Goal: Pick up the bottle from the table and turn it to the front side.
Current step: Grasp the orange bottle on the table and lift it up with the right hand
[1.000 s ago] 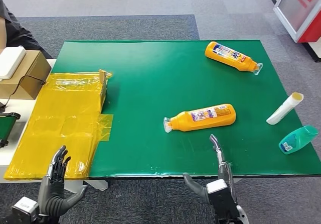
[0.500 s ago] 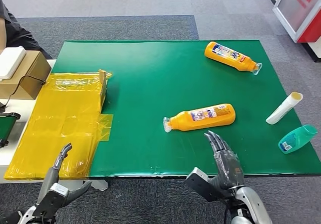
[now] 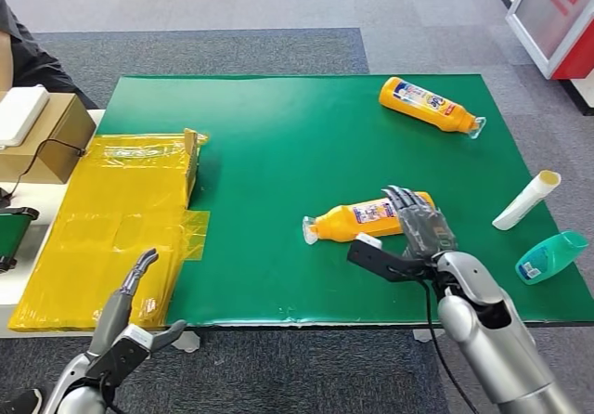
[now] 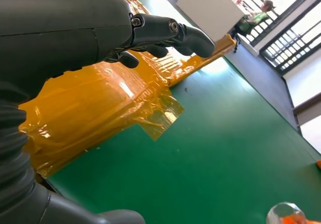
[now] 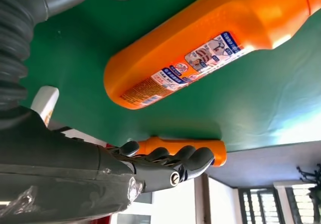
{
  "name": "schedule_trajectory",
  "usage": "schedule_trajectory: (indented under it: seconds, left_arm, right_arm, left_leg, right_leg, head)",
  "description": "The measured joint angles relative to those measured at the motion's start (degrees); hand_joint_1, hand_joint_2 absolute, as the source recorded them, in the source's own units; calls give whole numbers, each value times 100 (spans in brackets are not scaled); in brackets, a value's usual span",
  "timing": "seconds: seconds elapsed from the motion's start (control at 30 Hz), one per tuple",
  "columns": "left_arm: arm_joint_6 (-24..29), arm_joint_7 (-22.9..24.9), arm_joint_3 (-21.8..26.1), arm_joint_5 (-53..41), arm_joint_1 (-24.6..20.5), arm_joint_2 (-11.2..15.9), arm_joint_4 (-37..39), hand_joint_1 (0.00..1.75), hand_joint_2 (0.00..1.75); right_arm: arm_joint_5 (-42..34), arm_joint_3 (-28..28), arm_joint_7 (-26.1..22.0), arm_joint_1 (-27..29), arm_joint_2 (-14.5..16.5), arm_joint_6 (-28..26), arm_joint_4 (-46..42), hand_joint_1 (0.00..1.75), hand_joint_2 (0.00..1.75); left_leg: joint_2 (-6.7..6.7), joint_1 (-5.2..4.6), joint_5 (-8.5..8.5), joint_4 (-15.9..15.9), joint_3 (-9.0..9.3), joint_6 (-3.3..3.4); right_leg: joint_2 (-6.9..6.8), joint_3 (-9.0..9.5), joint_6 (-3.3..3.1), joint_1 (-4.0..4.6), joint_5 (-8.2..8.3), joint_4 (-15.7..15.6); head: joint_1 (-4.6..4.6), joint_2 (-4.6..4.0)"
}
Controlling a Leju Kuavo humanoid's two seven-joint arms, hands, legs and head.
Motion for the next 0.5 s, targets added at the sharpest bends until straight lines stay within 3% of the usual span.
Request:
schedule_trajectory:
  seconds: [0.5]
  left_arm:
    - [45,-113,-455,119,-326,97,358,0,175]
  right_arm:
    - [-208,639,-245,-1495,-40,238,2297,0,175]
  left_leg:
    - [-1,0,2,0,-5,2]
  right_leg:
    - [-2,0,1,0,1,0]
  head:
    - [1,0]
